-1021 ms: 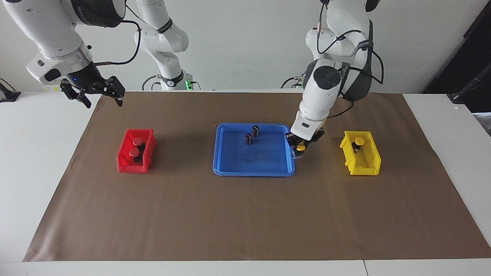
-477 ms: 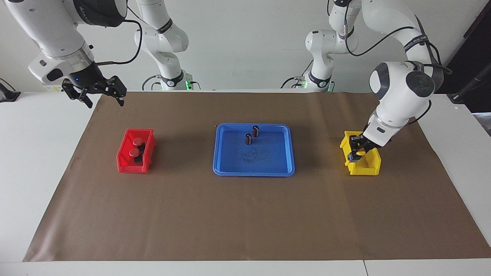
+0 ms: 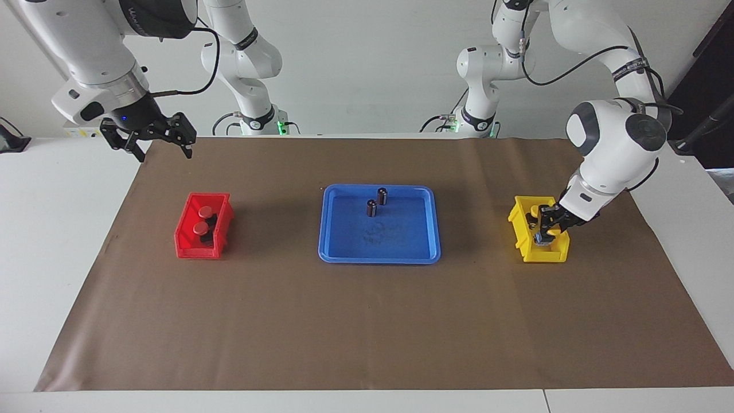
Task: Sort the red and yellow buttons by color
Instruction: 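Lower the yellow button into the yellow bin and open the left gripper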
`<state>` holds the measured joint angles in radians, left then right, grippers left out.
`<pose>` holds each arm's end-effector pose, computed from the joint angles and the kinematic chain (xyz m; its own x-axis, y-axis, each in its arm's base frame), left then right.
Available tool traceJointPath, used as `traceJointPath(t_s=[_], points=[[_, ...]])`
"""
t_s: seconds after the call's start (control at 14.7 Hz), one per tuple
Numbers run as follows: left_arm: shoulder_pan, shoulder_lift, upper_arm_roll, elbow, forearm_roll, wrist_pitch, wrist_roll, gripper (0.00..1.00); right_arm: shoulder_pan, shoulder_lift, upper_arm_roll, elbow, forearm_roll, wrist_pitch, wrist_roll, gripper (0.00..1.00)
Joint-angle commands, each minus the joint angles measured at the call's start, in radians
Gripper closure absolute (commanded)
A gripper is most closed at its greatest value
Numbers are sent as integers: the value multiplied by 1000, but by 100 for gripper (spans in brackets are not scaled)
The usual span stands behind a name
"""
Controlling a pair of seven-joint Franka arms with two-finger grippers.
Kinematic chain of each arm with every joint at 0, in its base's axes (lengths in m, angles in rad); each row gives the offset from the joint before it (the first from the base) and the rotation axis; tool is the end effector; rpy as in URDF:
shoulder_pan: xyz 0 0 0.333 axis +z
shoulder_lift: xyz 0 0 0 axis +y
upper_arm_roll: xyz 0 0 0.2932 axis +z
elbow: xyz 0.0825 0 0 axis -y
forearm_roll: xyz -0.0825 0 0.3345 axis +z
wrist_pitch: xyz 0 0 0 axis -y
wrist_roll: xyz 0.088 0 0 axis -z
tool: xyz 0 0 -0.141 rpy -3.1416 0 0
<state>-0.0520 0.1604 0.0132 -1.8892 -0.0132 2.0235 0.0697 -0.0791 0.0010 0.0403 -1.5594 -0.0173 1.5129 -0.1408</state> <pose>0.5470 -0.0226 0.3851 0.9944 -0.1026 -0.0254 -0.1024 -0.9947 0.0114 0.4971 -0.0218 0.5671 0.9937 0.1009 -0.0494 0.1015 -0.9948 0.0104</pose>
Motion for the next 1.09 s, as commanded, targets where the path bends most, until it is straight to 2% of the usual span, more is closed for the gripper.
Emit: traceJointPath(t_s=[0.0, 0.34, 0.61, 0.68, 0.75, 0.82, 1.02], points=[[24, -42, -10, -59, -2, 38, 35, 99, 1, 1, 7, 15, -13, -23, 10, 0], [24, -59, -9, -178, -2, 156, 32, 99, 1, 1, 12, 15, -13, -23, 10, 0], [24, -53, -9, -215, -2, 204, 35, 97, -1, 1, 10, 15, -13, -22, 10, 0], [24, -53, -9, -218, -2, 217, 35, 83, -1, 1, 12, 15, -13, -22, 10, 0], [24, -51, -9, -214, -2, 210, 35, 53, -1, 1, 12, 15, -13, -23, 10, 0], [24, -48, -7, -203, -2, 202, 35, 37, -1, 1, 12, 15, -13, -23, 9, 0], [24, -51, -6, -148, -1, 132, 35, 30, -1, -1, 12, 13, -13, -23, 9, 0]])
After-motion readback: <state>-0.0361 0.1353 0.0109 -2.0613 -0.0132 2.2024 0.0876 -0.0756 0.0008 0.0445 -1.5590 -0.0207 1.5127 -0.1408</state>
